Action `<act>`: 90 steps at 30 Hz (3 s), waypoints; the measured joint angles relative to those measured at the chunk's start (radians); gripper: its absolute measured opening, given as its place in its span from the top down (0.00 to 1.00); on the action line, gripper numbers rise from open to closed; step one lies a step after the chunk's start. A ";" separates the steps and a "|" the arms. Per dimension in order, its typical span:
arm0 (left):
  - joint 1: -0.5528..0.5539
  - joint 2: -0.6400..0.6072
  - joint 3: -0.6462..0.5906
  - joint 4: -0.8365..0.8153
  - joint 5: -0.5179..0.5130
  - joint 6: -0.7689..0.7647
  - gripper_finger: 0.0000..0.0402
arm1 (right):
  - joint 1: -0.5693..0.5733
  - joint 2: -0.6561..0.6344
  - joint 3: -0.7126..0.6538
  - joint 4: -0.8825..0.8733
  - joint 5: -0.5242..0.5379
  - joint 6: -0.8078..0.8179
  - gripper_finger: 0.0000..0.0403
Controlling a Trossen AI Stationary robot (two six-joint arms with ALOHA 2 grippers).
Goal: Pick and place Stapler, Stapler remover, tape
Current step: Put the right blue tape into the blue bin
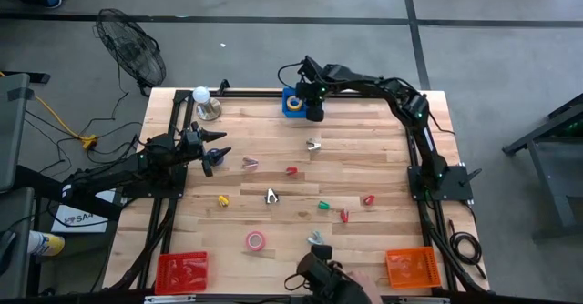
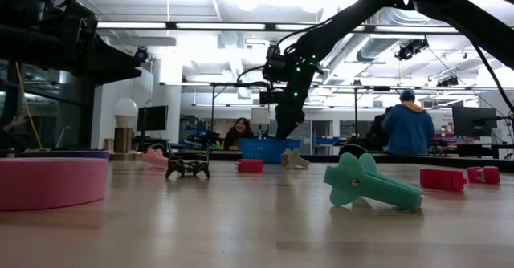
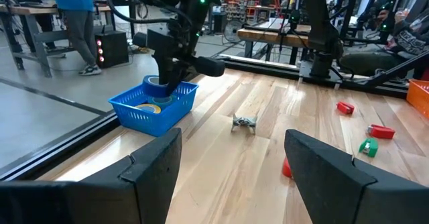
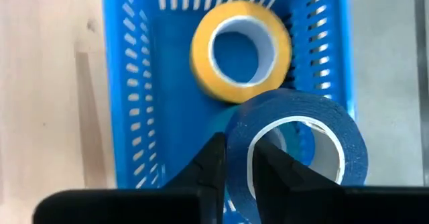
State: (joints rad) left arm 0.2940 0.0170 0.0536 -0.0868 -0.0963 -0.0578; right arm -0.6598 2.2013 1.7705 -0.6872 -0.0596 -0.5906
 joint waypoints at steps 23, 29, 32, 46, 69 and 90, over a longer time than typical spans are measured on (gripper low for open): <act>0.000 0.000 0.000 0.000 -0.001 0.000 0.35 | -0.014 0.000 0.000 -0.020 -0.029 0.018 0.85; 0.000 0.000 0.000 0.000 -0.001 0.000 0.35 | -0.014 0.000 0.001 -0.022 -0.028 0.018 0.85; 0.000 0.000 0.000 0.000 -0.001 0.000 0.35 | -0.014 0.000 0.001 -0.025 -0.026 0.025 0.85; 0.000 0.000 0.000 0.000 -0.001 0.000 0.35 | -0.014 0.000 0.001 -0.026 -0.027 0.025 0.84; 0.000 0.000 0.000 0.000 -0.001 0.000 0.35 | -0.014 0.000 0.001 -0.033 -0.023 0.025 0.71; 0.000 0.000 0.000 0.000 -0.001 0.000 0.35 | -0.013 -0.002 0.001 -0.072 0.066 0.023 0.68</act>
State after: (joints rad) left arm 0.2939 0.0174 0.0532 -0.0866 -0.0975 -0.0582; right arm -0.6731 2.1990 1.7718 -0.7592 0.0060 -0.5678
